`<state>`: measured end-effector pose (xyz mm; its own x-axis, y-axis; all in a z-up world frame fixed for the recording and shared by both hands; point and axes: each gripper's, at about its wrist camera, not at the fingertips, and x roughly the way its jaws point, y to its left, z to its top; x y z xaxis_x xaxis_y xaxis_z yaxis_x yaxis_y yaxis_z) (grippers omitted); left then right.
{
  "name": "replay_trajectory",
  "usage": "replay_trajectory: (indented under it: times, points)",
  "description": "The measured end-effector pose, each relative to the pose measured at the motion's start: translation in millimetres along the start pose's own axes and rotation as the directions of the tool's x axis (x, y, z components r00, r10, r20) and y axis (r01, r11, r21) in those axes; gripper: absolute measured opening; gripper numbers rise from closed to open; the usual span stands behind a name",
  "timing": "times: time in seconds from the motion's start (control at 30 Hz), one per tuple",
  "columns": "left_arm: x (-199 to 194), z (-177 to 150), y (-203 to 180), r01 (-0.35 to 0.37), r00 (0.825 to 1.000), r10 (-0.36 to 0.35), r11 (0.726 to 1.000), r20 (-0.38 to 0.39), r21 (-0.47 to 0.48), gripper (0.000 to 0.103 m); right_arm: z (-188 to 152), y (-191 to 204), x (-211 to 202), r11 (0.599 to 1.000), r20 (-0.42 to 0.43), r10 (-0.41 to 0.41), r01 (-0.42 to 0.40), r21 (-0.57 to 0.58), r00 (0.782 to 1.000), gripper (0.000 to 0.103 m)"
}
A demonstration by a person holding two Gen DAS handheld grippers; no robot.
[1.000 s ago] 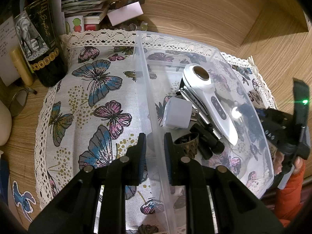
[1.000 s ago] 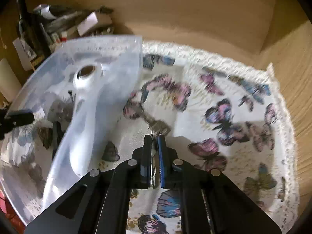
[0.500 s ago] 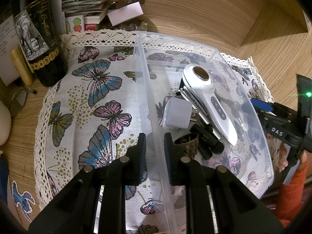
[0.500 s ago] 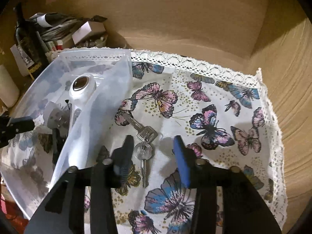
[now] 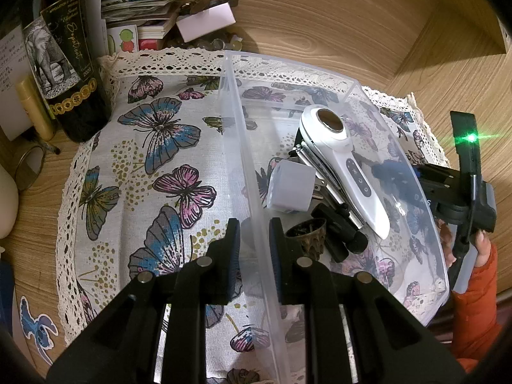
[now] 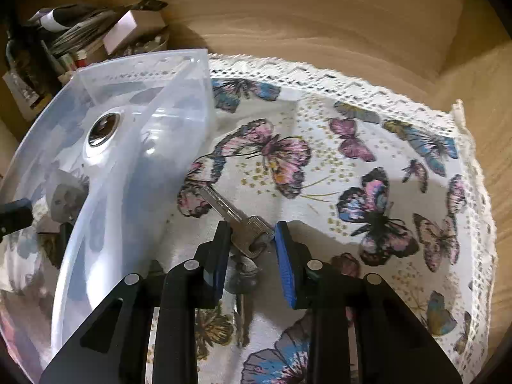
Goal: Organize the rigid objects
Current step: 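Grasp the set of keys on the cloth with the right tool, then carry the keys into the clear box and open the right tool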
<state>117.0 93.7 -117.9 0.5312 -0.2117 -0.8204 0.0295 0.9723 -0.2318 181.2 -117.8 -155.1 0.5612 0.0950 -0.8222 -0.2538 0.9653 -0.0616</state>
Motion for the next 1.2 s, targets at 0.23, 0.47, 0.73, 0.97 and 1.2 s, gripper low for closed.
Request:
replay_trajectory:
  times: [0.23,0.47,0.73,0.97,1.2]
  points:
    - [0,-1,0,-0.004,1.000,0.004,1.000,0.001,0.002,0.017,1,-6,-41,0.999,0.113,-0.038,0.036,0.012,0.993,0.026]
    - [1,-1,-1,-0.004,1.000,0.004,1.000,0.002,0.000,0.017,10,1,-100,0.999,0.261,-0.043,0.042,0.011,0.964,0.026]
    - [2,0,-1,-0.002,1.000,0.002,1.000,0.002,-0.002,0.017,24,29,-138,0.998,0.379,0.013,0.010,-0.060,0.925,0.026]
    - [2,0,0,0.002,1.000,-0.002,1.000,0.003,-0.006,0.017,27,60,-144,0.988,0.397,0.109,-0.057,-0.142,0.911,0.026]
    - [2,0,0,0.003,1.000,-0.003,1.000,0.004,-0.006,0.017,26,87,-117,0.971,0.320,0.186,-0.123,-0.206,0.929,0.026]
